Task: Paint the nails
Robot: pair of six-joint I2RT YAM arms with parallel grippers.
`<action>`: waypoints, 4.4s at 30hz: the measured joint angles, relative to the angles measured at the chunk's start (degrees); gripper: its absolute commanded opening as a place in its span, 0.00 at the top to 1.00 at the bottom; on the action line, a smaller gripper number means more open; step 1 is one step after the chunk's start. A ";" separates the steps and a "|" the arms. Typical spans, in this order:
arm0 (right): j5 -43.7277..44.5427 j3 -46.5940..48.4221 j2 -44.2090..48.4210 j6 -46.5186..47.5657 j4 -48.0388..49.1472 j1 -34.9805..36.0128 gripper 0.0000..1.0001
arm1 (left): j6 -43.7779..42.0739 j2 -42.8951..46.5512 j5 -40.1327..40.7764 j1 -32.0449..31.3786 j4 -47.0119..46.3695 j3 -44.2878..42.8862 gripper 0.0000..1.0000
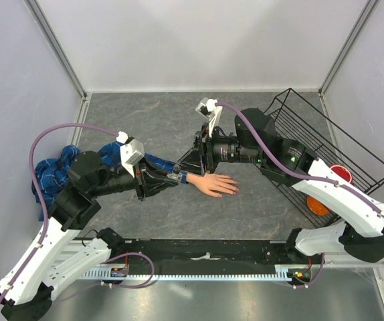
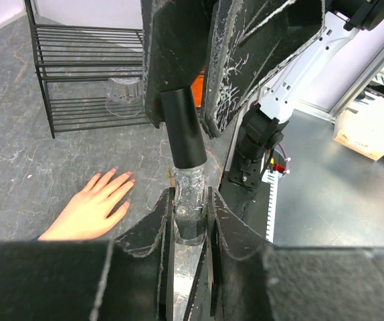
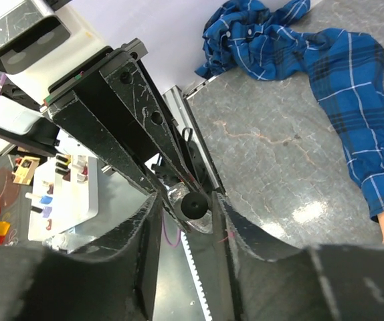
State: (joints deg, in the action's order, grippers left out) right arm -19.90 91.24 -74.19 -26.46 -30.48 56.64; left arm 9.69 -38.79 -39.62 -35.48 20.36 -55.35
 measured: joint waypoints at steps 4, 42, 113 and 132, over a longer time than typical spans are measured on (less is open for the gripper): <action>-0.46 0.00 -0.20 -0.15 0.00 0.00 0.77 | -0.02 0.00 0.00 0.00 0.35 0.00 0.98; 3.30 -0.90 2.56 7.74 0.44 0.02 1.00 | -0.04 -2.43 -0.98 0.00 1.99 -0.42 0.98; 22.12 -10.78 13.53 7.74 -2.19 0.04 1.00 | -1.25 1.20 7.50 0.00 3.80 -1.07 0.98; 48.63 -53.37 24.57 -1.90 8.24 -5.62 1.00 | -1.03 0.15 20.55 0.00 -11.34 4.17 0.98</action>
State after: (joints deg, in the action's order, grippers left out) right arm 28.73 37.87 -49.63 -28.36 -22.24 51.03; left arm 8.67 -38.63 -19.07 -35.48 9.02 -51.18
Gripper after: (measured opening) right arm 0.225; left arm 0.240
